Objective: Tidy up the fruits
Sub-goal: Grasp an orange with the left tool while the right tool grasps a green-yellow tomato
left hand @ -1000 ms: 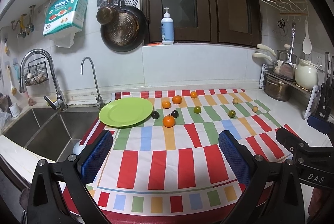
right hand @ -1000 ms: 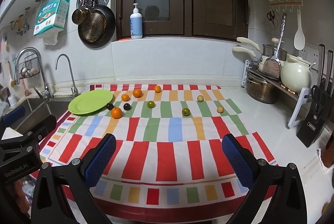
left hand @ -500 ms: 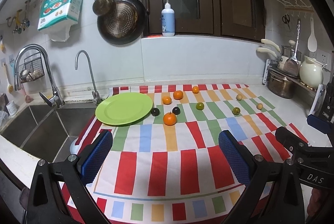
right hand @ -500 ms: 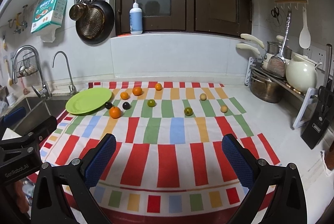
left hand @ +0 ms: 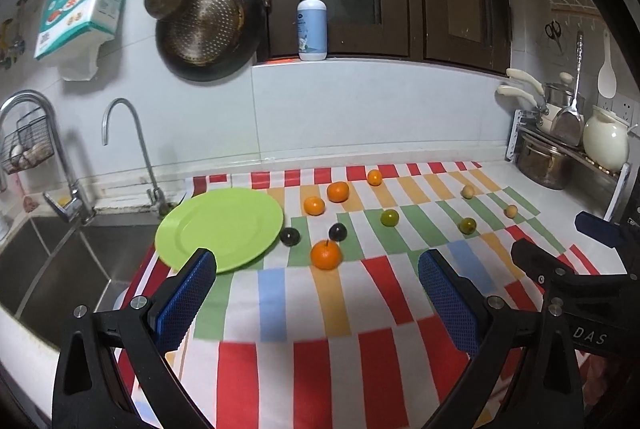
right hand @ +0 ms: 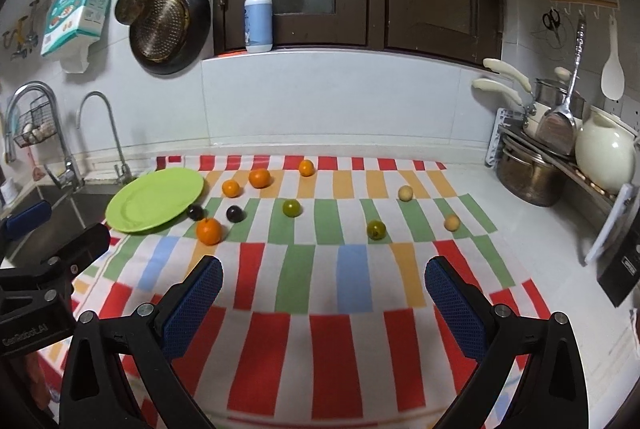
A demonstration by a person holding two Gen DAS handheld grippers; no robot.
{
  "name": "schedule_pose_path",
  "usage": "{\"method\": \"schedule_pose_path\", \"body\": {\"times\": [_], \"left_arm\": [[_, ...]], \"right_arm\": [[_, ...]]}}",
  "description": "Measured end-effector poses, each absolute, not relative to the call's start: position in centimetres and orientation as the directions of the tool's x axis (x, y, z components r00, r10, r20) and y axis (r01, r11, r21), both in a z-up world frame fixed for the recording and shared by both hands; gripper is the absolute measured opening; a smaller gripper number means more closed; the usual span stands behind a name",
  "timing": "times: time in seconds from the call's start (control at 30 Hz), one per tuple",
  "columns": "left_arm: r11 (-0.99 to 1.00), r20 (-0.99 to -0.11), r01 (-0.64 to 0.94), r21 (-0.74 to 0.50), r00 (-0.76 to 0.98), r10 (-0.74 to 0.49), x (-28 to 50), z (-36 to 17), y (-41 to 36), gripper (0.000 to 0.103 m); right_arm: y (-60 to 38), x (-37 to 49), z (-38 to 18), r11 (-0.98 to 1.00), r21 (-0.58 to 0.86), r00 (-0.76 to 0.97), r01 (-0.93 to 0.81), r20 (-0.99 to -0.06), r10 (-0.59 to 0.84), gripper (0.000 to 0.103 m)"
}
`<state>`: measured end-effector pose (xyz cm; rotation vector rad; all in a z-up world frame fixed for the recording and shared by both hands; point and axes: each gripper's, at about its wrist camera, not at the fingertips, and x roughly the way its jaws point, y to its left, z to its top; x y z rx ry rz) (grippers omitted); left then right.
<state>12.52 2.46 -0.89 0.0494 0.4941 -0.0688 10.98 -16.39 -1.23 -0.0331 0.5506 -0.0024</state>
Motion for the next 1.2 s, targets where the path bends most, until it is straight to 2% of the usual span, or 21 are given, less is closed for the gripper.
{"method": "schedule_pose_path", "body": {"times": [0.33,0.7,1.0,1.07,1.2], "left_arm": [[0.996,-0.546,0.082,0.023,0.836,-0.056,18.6,-2.8,2.4,0.103],[0.998,-0.577,-0.025,0.060,0.815,0.055,21.9,-5.3,0.4,0.102],[0.997,-0.653,-0.003,0.083,0.755,0.057,25.4,-8.3,-0.3,0.091],[0.998,-0.670,0.000,0.070,0.741,0.047,26.1,-8.9,-0.3,0.084],[0.999,-0.694,-0.005,0.049,0.719,0.037,27.2,-9.7,-0.1,0.081]], "right_arm": [[-16.7,16.8,-2.7,0.995,-0.047,0.820,0.091,-0.563,-0.102,0.102],[-20.2,22.4,-4.8,0.998,-0.039,0.817,0.054,-0.573,-0.066,0.102],[-21.7,26.5,-7.4,0.995,-0.014,0.770,0.101,-0.632,-0.088,0.102],[-22.0,27.2,-8.0,0.994,-0.007,0.756,0.109,-0.649,-0.087,0.098],[-22.3,28.2,-8.9,0.993,-0.011,0.736,0.117,-0.670,-0.094,0.093]]}}
